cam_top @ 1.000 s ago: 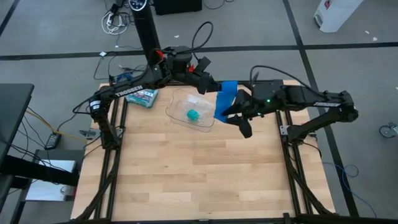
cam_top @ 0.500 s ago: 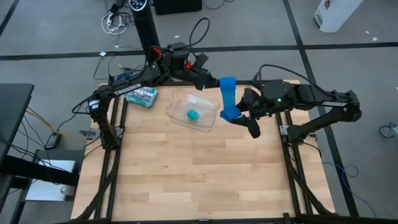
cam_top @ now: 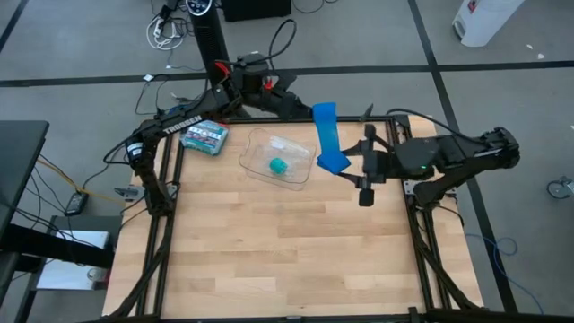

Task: Roll bandage
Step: Roll the blue bandage

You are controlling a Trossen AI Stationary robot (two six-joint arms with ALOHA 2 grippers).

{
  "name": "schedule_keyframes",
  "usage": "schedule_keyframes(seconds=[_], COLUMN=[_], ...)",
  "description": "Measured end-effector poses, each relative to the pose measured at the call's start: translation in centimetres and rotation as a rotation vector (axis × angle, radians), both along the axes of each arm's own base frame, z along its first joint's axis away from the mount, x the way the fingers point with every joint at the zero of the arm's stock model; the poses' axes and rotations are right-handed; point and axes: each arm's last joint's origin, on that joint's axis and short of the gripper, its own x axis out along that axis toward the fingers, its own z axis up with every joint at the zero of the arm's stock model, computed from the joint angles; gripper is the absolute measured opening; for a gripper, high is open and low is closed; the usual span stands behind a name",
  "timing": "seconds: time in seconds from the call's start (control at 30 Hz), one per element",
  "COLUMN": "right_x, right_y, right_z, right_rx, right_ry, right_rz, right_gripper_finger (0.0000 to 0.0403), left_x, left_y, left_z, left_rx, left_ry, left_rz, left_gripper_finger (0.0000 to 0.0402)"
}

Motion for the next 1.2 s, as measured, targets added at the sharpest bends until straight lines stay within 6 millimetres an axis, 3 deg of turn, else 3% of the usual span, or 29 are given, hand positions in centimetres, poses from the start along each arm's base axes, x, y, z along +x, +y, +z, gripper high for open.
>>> schedule_keyframes(seconds=[0.3, 0.6, 0.9, 1.2], right_x=[-0.8, -1.9, -2.4, -1.2], right_y=[2.5, 4.2, 2.4, 1.0], right_z=[0.5, 0.1, -2.0, -2.3], right_rx=[-0.06, -0.017, 0.345, 0.443], right_ry=[-0.05, -0.059, -0.017, 0.031], right_rz=[0.023, -0.084, -0.357, -0.338], right_gripper_finger=[0.0191, 0.0182, 0.0169, 0.0166], left_x=[-0.2, -0.3, -0.5, -1.1], left_y=[0.4, 0.6, 0.1, -1.6], left_z=[0.0, 0.2, 1.3, 4.6], left_rx=[-0.002, 0.003, 0.036, 0.081], left_ry=[-0.001, -0.015, -0.1, -0.192], left_rz=[0.005, -0.008, -0.032, -0.043], left_gripper_finger=[0.0025, 0.0025, 0.0025, 0.0025])
